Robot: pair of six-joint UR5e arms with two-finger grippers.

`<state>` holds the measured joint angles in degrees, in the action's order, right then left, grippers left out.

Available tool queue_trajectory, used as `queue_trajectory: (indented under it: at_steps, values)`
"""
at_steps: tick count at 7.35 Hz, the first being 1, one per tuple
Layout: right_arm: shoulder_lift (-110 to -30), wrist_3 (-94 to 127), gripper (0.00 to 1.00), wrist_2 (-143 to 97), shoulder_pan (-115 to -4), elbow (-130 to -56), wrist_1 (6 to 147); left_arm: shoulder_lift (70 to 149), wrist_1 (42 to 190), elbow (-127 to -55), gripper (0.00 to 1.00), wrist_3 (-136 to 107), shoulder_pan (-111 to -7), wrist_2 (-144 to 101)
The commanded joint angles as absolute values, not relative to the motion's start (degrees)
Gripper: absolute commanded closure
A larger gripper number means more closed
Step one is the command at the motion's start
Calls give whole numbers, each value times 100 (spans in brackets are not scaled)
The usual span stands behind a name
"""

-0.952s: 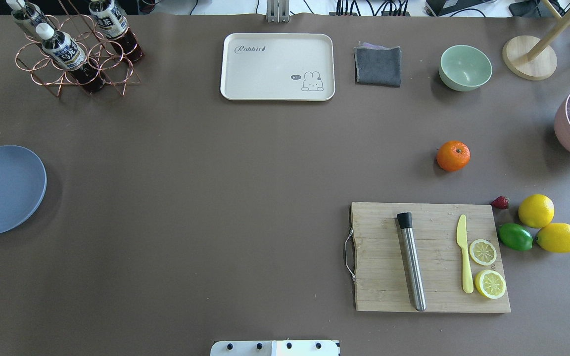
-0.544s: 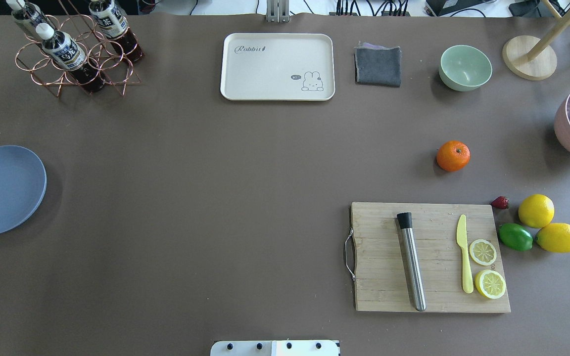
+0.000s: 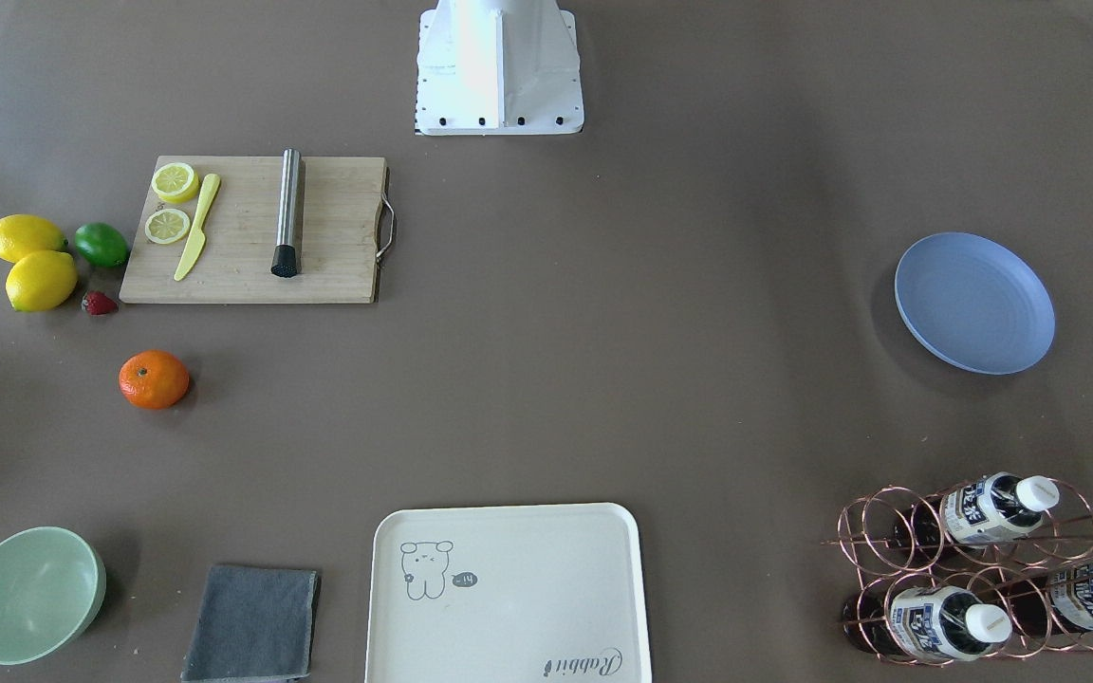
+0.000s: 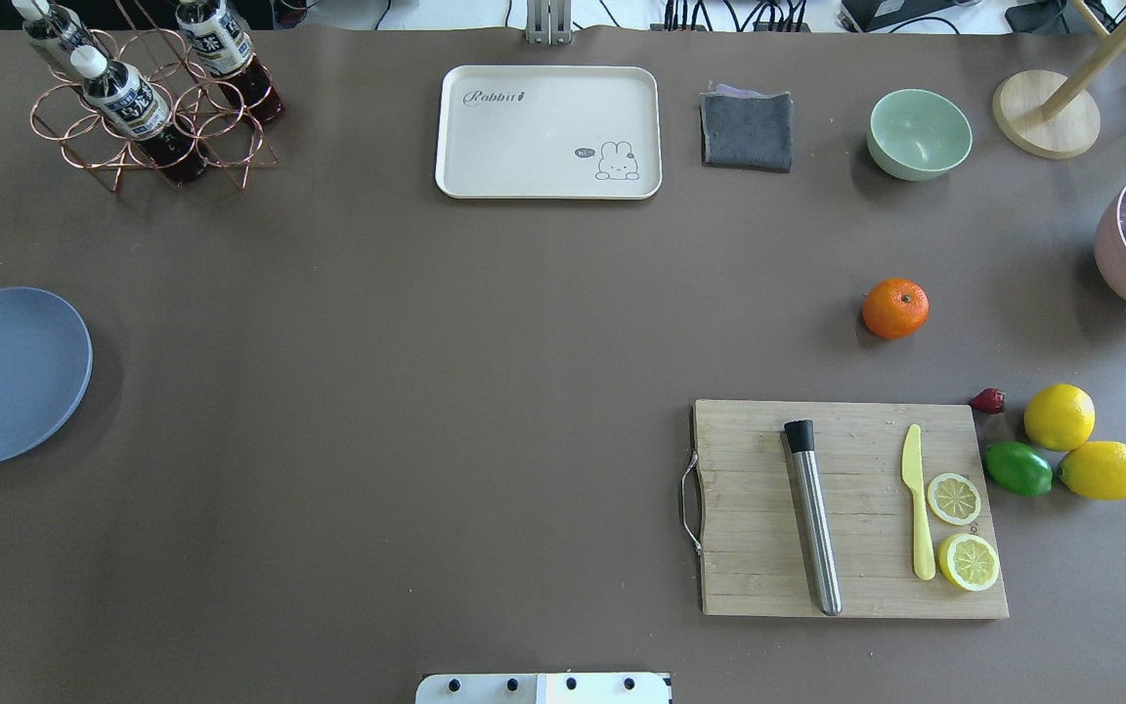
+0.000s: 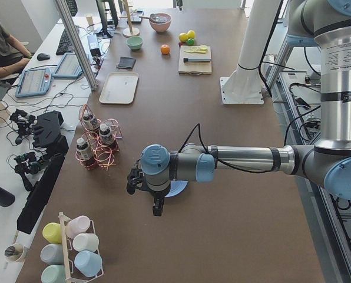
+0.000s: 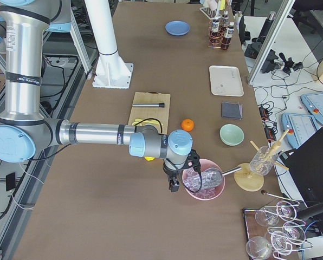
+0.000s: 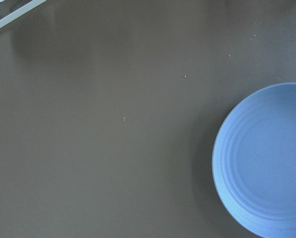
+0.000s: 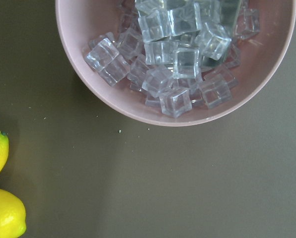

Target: Pick orange to plate

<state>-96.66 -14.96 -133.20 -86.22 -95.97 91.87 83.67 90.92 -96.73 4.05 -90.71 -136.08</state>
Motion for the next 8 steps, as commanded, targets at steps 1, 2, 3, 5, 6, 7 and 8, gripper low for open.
queue_trajectory:
  at_steps: [1,2,3,5,6,7,8]
  values:
    - [-9668,-1494,0,-13324,-8622,-9615,9185,8367,9088,-9694,2,396,-9062,-13640]
    - [-9668,-1485,0,-13324,-8622,-9598,9193,8367,9088,-9712,2,387,-9053,-13649]
    - [-9668,-1485,0,-13333,-8622,-9598,9193,8376,9097,-9703,2,361,-9035,-13632]
    - [-9668,-1477,0,-13359,-8622,-9589,9193,8385,9473,-9686,2,387,-8842,-13649]
    - [-9659,-1477,0,-13429,-8605,-9580,9202,8402,9501,-9651,2,387,-8781,-13649]
    - [-9659,-1477,0,-13430,-8552,-9580,9193,8420,9492,-9633,2,117,-8545,-13597]
    - [-9624,-1450,0,-13430,-8491,-9589,9193,8446,9788,-9642,3,-712,-8404,-13579]
